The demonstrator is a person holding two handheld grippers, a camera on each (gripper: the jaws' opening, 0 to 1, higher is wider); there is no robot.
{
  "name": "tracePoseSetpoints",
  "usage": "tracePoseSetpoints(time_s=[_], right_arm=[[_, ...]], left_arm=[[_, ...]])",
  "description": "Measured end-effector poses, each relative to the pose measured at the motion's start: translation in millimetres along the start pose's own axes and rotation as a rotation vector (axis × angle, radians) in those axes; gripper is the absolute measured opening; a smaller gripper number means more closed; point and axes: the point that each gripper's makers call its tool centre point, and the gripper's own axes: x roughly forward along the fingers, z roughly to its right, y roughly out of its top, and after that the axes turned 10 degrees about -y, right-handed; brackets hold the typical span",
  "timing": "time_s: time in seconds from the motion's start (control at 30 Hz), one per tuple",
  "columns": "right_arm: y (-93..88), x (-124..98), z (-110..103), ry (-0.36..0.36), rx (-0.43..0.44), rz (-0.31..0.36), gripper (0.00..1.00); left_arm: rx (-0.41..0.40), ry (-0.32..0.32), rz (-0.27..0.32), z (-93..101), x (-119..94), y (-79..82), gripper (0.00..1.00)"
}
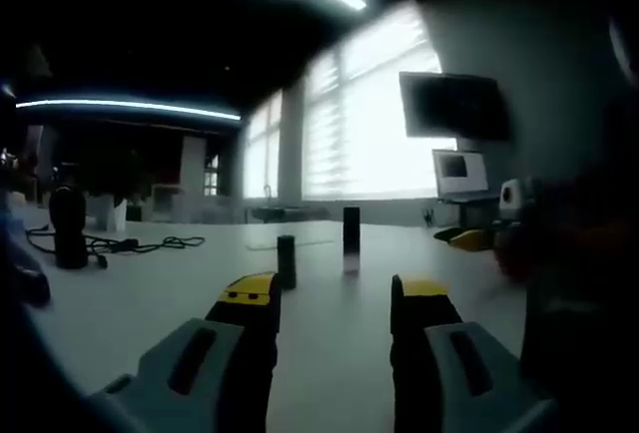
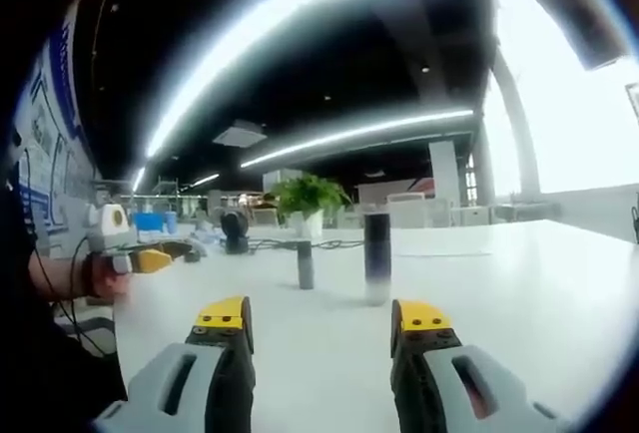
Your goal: Pick up cosmetic bottle twist off cap place on table pick up cap screw tight cap place on table
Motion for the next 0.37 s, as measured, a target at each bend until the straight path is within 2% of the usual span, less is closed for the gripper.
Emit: tracePoseSetpoints(time_s=[0.17, 0.37], right_arm=[[-1.8, 0.3, -0.4, -0.001, -0.016, -0.007, 0.49], [1.1, -1.0, 0.8, 0.003, 0.01, 0.004, 0.49]], left_arm=[[-0.001, 0.004, 0.003, -1.0, -0.6, 0.7, 0.34], [0.01, 0.0, -0.007, 0.2, 0.4, -1.3, 0.34]])
